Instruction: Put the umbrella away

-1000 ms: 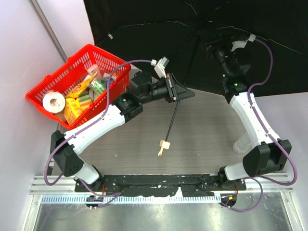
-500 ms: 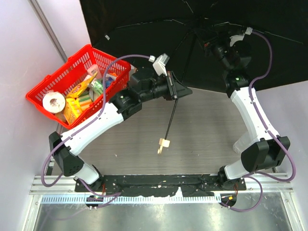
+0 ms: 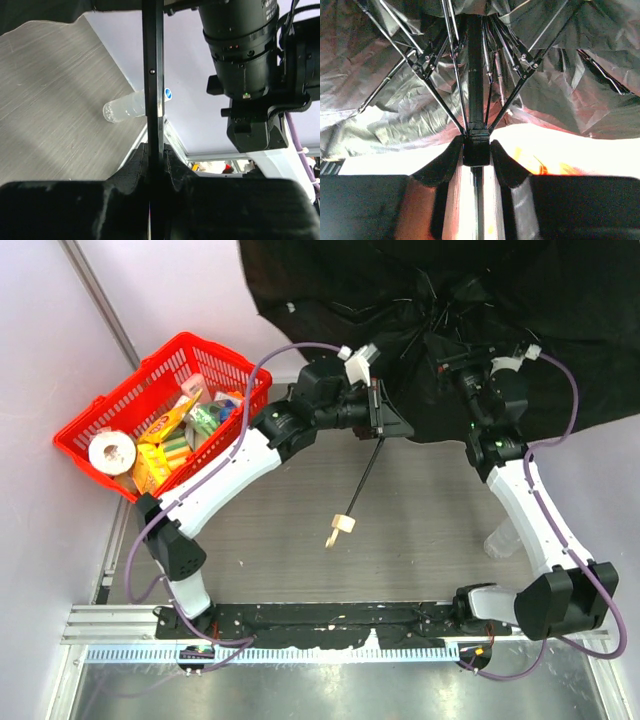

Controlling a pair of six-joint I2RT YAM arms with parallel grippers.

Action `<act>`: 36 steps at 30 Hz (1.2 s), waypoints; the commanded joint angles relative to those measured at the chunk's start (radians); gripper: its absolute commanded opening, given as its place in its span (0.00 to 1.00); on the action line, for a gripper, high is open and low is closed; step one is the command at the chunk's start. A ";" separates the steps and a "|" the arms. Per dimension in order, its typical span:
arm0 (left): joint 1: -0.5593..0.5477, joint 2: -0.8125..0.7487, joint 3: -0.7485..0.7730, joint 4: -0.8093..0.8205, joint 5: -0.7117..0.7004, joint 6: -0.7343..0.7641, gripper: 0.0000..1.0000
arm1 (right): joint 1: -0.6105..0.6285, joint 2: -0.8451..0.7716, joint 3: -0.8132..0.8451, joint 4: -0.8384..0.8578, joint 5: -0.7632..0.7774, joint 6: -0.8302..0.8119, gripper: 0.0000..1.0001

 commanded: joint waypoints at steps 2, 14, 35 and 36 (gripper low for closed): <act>0.038 0.015 0.086 0.313 -0.043 -0.009 0.00 | 0.026 -0.101 -0.058 0.091 -0.170 0.029 0.01; 0.033 -0.270 -0.388 0.300 -0.020 0.017 0.61 | -0.109 0.052 0.011 0.398 -0.208 0.187 0.01; -0.001 -0.219 -0.185 0.117 -0.172 0.214 0.00 | -0.106 0.123 0.107 0.240 -0.313 0.022 0.01; 0.018 -0.185 -0.136 0.114 -0.166 0.212 0.00 | -0.092 0.117 0.086 0.250 -0.339 0.005 0.01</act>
